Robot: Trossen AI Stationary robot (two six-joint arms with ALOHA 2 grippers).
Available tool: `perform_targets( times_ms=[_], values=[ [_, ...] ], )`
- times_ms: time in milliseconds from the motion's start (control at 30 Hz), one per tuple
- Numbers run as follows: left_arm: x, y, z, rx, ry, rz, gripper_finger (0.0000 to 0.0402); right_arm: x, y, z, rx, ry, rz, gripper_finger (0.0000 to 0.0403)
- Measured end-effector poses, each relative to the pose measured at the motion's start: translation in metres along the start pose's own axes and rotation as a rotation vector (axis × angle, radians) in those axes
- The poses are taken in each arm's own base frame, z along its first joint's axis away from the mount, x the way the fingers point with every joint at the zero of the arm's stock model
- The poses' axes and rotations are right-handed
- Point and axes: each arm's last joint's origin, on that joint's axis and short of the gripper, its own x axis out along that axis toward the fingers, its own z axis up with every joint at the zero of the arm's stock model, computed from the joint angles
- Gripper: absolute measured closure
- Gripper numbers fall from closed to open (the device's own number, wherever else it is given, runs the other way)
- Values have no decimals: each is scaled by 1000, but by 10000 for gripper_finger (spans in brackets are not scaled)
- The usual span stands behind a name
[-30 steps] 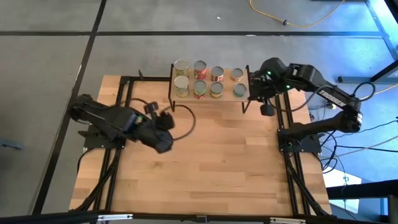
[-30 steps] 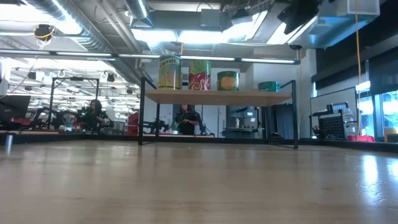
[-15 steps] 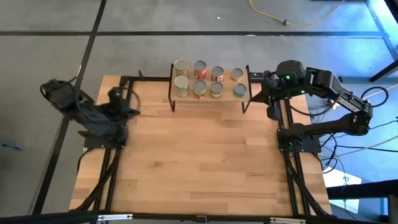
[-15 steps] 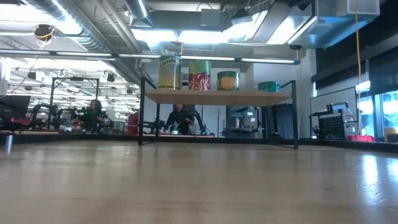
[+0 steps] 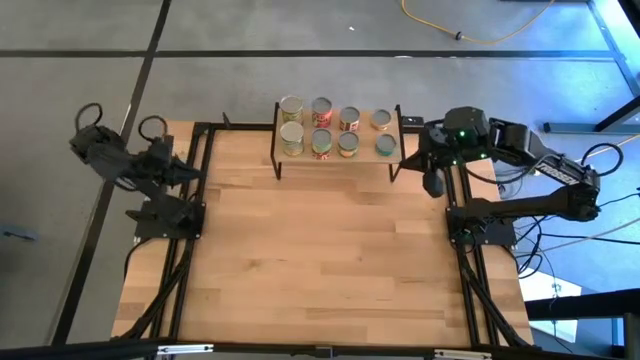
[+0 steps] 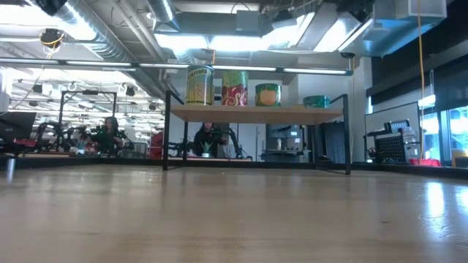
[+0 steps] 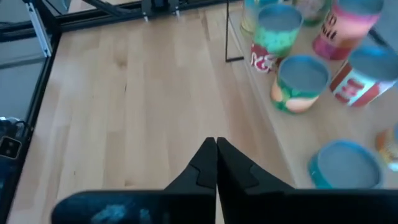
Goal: Pick and place cans onto a shelf
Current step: Return to Home Position
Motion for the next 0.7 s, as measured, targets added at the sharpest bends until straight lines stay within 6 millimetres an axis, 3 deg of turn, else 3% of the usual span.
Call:
perform_targets(
  times_ms=[233, 467, 700],
  values=[
    [-14, 25, -17, -43, -170, -110, 401, 8, 0, -28, 79, -24, 2, 402],
    [-20, 43, -36, -30, -300, -163, 401, -2, 3, -53, 103, -117, 4, 403],
    [-12, 39, -44, -10, -290, -164, 401, -8, 7, -79, 98, -247, 34, 403]
  ],
)
